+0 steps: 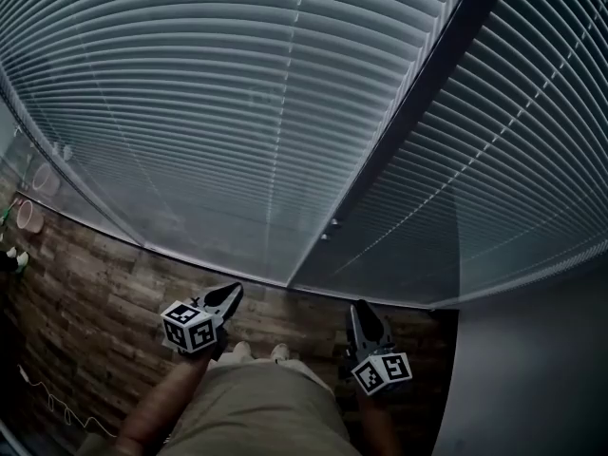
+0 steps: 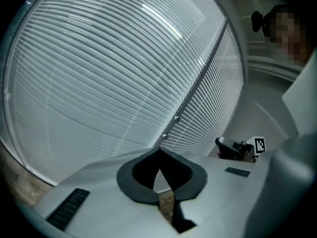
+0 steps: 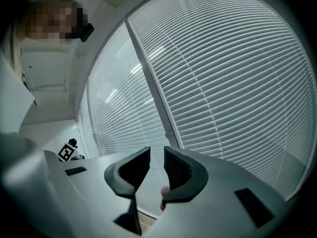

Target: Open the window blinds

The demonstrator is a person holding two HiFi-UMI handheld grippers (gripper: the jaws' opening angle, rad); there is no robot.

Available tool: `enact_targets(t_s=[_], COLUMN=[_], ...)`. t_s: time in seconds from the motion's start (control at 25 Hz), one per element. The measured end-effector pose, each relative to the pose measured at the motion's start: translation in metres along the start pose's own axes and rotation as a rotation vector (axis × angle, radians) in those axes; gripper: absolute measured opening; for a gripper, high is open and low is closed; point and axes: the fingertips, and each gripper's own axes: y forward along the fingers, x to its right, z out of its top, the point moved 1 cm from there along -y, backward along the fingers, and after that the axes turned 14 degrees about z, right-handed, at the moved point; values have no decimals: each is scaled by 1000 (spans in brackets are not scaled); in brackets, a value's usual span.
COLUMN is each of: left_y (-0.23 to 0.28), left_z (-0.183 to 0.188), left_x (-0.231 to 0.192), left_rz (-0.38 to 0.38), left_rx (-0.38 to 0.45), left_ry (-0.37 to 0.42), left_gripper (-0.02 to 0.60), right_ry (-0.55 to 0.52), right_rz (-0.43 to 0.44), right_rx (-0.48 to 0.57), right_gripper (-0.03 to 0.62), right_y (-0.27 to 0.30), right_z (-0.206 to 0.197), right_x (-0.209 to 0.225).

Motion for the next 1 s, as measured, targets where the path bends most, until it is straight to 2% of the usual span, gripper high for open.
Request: enact_targets(t_s=[0.16, 0.56, 0.8, 1.0], left_y=[6, 9, 11, 12], left_z=[6, -29, -44, -35], left_x=[22, 38, 45, 45], left_rz=[10, 67, 72, 62], left_rx=[9, 7, -15, -5], left_ry=[6, -10, -13, -8], left_gripper=[11, 11, 11, 11], right_ry=[23, 55, 92, 117], right_rz=[11, 65, 53, 18], right_rx=[-11, -30, -30, -34], right_gripper=[91, 89, 90, 91], right_y=[-5, -15, -26, -22], right_z=[7, -11, -19, -25], right_x=[16, 39, 47, 57])
